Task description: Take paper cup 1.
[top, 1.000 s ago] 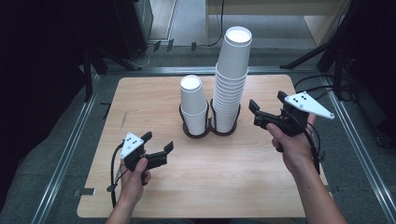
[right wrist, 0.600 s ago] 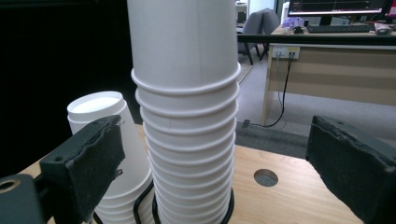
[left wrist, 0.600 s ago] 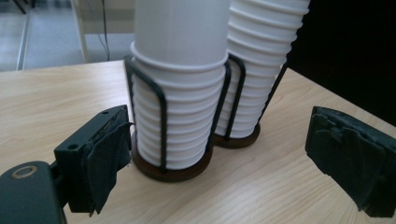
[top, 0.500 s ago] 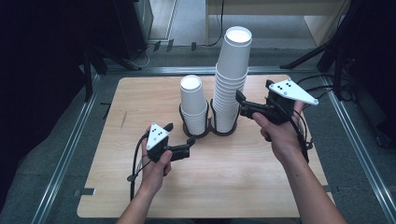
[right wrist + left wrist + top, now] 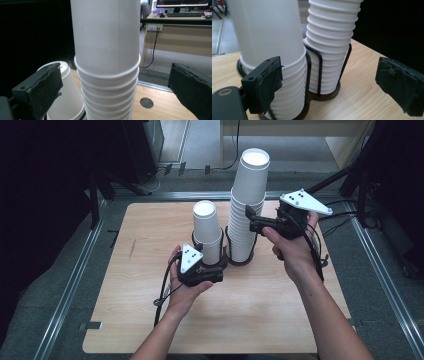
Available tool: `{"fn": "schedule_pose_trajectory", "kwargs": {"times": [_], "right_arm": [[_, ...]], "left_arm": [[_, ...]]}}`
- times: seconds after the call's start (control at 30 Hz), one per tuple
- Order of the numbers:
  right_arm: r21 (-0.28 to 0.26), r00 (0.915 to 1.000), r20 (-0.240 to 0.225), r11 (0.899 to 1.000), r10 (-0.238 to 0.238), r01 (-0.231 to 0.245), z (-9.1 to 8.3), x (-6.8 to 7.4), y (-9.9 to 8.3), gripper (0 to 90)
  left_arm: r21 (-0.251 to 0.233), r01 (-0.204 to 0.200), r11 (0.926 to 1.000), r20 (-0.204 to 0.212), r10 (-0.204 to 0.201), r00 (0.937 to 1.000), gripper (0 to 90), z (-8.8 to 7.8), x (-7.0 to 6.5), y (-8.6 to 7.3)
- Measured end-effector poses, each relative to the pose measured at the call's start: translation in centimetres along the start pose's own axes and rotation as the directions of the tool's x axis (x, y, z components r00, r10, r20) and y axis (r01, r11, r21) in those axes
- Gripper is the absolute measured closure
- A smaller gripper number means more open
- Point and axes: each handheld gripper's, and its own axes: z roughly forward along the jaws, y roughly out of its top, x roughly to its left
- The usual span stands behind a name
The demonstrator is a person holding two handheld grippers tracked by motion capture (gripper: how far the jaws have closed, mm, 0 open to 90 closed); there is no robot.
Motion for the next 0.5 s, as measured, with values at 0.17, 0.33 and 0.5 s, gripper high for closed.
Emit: {"fn": "schedule_pose_trajectory", "kwargs": {"times": [0.17, 0.33, 0.5], "right_arm": [[-0.012, 0.9999, 0.0, 1.0, -0.014, 0.014, 0.6, 0.4, 1.0, 0.0], [-0.004, 0.9996, 0.017, 1.0, -0.02, 0.02, 1.4, 0.9, 2.2, 0.0], [0.004, 0.9993, 0.018, 0.999, -0.033, 0.033, 2.1, 1.3, 2.7, 0.0]], "left_arm": [[-0.012, -0.007, 0.9999, -0.012, 0.007, 0.9999, 7.4, 1.3, -1.0, 1.1], [-0.065, -0.037, 0.9972, -0.018, 0.036, 0.9992, 7.4, 2.6, -2.3, 2.2], [-0.076, -0.057, 0.9955, -0.034, 0.054, 0.998, 7.4, 3.7, -2.9, 2.9]]}}
